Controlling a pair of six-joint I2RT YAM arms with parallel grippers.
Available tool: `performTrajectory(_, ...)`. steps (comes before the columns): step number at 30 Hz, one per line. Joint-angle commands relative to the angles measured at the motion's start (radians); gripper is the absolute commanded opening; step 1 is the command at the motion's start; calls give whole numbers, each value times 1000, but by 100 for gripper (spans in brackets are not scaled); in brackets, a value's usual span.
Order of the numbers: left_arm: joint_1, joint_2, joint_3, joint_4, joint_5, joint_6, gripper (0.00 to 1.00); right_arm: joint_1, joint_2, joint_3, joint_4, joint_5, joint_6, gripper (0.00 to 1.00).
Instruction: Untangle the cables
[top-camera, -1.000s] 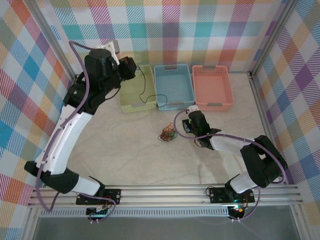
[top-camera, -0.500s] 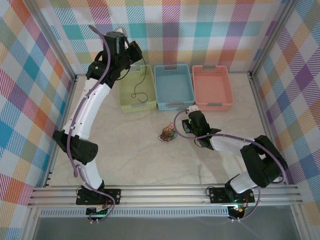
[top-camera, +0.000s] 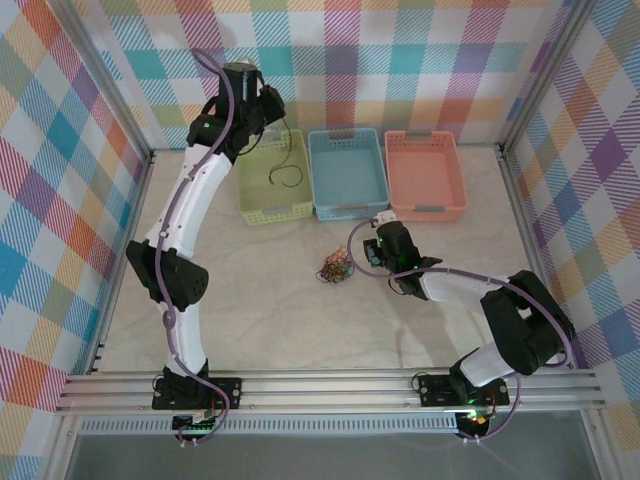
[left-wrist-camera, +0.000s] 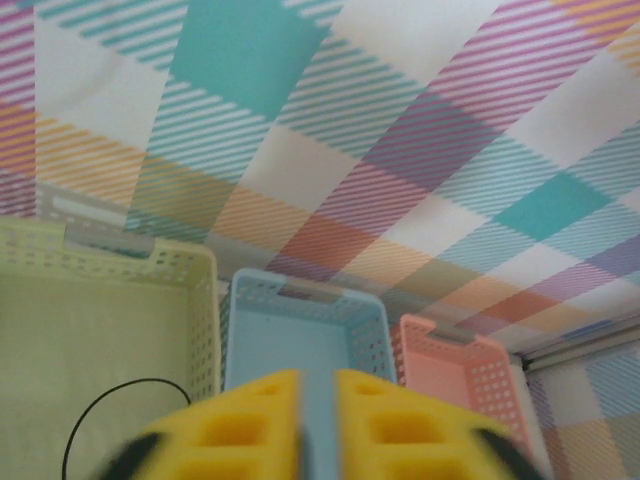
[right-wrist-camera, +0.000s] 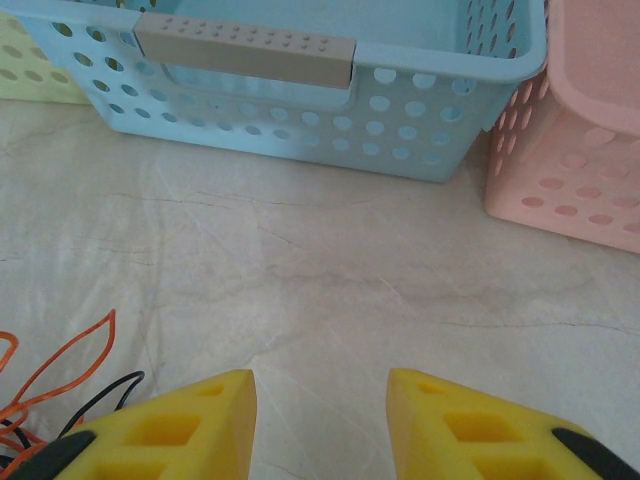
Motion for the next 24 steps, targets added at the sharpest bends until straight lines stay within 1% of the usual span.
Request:
performTrajectory(1, 37, 60, 23, -95, 33, 10, 63, -4, -5, 4, 31, -21, 0, 41)
performTrajectory(2, 47, 65, 23, -116, 43, -4, 72, -4, -5, 5, 31, -25, -2, 41)
performTrajectory(3, 55, 66, 19, -131, 49, -10, 77, -4, -5, 7, 32, -30, -7, 42)
performTrajectory(4, 58, 59, 15, -143, 57, -14, 84, -4, -4, 11, 31, -35, -12, 43)
performTrajectory(5, 59, 47, 11, -155, 64, -10, 87, -3, -5, 12, 32, -42, -17, 43)
performTrajectory(6, 59, 30, -1, -161, 69, -11, 87, -4, -6, 12, 36, -51, -20, 43)
performTrajectory(9, 59, -81, -126, -113, 107, -23, 86, -4, -8, 9, 47, -78, -23, 44)
performTrajectory(14, 43, -359, -565, 112, 189, -60, 83, -4, -9, 10, 56, -151, -34, 45)
performTrajectory(17, -9, -495, -859, 264, 192, -67, 81, -5, -22, 9, 51, -203, -35, 46)
performTrajectory(20, -39, -555, -1055, 332, 231, -93, 75, -4, -51, -9, 76, -273, -51, 46)
performTrajectory(22, -57, -582, -1147, 378, 244, -113, 72, -4, -65, -18, 87, -325, -64, 46)
performTrajectory(24, -79, -598, -1214, 434, 265, -119, 67, -4, -72, -26, 102, -377, -74, 46)
